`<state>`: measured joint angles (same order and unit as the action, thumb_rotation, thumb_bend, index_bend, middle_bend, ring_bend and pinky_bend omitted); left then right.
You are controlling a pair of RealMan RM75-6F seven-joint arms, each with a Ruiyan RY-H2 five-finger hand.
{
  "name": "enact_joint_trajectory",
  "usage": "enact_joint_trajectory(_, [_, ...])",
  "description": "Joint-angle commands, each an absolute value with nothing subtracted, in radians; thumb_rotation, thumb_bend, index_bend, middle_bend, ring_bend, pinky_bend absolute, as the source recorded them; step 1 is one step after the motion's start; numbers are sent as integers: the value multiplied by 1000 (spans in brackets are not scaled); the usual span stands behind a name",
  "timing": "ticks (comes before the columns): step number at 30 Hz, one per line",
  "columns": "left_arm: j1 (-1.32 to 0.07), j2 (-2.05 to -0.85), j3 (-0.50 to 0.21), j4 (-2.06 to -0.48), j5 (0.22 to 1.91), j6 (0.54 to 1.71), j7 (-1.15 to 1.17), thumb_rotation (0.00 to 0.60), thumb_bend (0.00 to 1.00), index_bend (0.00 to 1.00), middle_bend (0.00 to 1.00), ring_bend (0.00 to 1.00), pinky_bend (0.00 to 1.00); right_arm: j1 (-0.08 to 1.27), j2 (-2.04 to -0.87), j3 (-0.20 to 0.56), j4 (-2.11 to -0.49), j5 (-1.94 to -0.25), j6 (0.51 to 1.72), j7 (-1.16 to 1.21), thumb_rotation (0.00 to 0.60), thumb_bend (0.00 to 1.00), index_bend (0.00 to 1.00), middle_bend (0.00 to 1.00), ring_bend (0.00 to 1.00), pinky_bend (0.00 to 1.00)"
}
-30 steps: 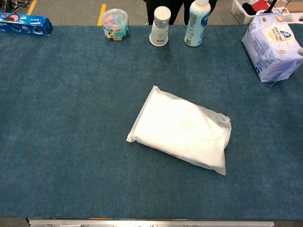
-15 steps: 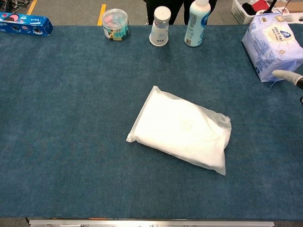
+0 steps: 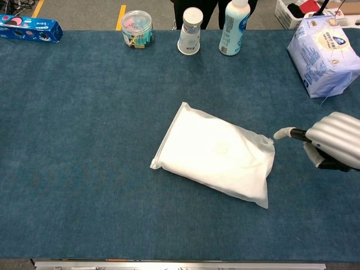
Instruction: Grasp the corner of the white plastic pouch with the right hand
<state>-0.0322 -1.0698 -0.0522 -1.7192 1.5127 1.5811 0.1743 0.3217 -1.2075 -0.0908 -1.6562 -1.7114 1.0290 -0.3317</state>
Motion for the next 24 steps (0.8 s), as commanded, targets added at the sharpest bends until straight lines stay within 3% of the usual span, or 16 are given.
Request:
enact_joint_trajectory(1, [-33, -1070, -51, -1719, 1513, 1579, 175, 600, 184, 484, 438, 377, 507, 369, -1238, -77, -1681, -1667, 958, -352, 600, 1000, 243, 1000, 956, 986])
enact_joint_trajectory(15, [-30, -1069, -51, -1723, 1516, 1582, 178, 600, 184, 484, 438, 377, 507, 421, -1281, -79, -1653, -1580, 876, -342, 600, 1000, 243, 1000, 962, 992])
enact_joint_trajectory(24, [-31, -1070, -51, -1722, 1513, 1579, 179, 600, 183, 484, 438, 377, 507, 428, -1303, -80, -1632, -1605, 914, -292, 600, 1000, 243, 1000, 962, 992])
